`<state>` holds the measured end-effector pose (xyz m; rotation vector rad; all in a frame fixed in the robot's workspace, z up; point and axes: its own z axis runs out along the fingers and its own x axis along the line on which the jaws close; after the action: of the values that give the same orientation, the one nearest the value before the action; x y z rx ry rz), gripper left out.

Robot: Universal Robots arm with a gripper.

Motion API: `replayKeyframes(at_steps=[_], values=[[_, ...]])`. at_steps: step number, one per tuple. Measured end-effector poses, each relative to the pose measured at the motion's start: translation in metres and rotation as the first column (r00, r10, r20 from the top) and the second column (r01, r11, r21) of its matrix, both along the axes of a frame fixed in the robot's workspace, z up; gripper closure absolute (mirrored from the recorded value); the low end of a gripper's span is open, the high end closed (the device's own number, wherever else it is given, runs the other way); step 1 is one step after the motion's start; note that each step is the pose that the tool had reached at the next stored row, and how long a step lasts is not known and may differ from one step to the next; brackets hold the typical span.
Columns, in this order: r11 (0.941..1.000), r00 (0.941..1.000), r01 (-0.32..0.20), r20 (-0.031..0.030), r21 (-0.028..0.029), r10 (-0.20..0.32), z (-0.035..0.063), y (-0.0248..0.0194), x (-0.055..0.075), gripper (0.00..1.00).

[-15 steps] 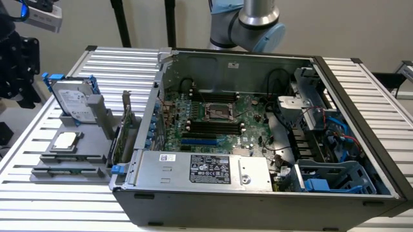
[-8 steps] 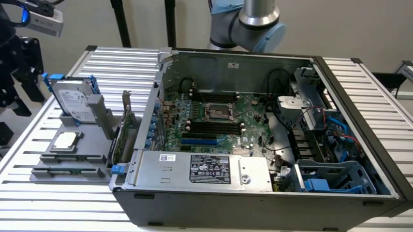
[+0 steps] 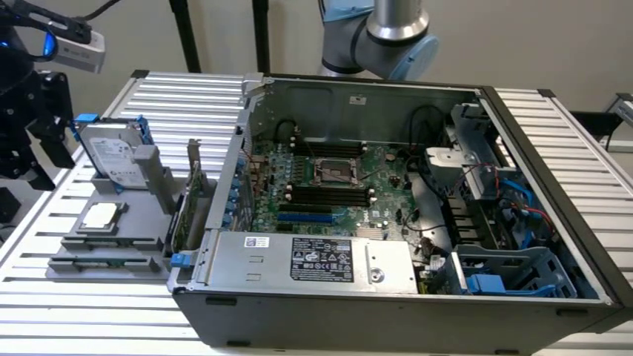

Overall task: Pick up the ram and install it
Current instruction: 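Pick up the ram and move it above insertion slot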

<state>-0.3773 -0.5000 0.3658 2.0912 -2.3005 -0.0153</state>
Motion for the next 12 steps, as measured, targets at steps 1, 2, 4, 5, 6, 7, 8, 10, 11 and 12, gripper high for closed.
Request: replayKeyframes(at_steps=[1,2,4,5,6,7,8,10,11,12], values=[[1.0000,1.0000,-0.001,0.0000,0.0000,0.001,-0.0019,-0.0006,0.000,0.58],[1.0000,1.0000,-0.002,0.0001,0.0000,0.002,-0.0038,-0.0013,0.000,0.58],[1.0000,1.0000,-0.004,0.0000,-0.0001,0.004,-0.0073,-0.0031,0.000,0.58],[1.0000,1.0000,-0.005,0.0000,-0.0001,0.005,-0.0092,-0.0040,0.000,0.58],[1.0000,1.0000,-0.005,0.0002,0.0001,0.005,-0.0110,-0.0049,0.000,0.58],[1.0000,1.0000,-0.006,0.0001,0.0000,0.006,-0.0128,-0.0059,0.000,0.58],[1.0000,1.0000,-0.007,0.0000,0.0000,0.007,-0.0147,-0.0069,0.000,0.58],[1.0000,1.0000,-0.008,-0.0001,-0.0001,0.008,-0.0182,-0.0089,0.000,0.58],[1.0000,1.0000,-0.008,-0.0002,-0.0002,0.008,-0.0200,-0.0100,0.000,0.58],[1.0000,1.0000,-0.009,-0.0001,-0.0001,0.009,-0.0219,-0.0111,0.001,0.58]])
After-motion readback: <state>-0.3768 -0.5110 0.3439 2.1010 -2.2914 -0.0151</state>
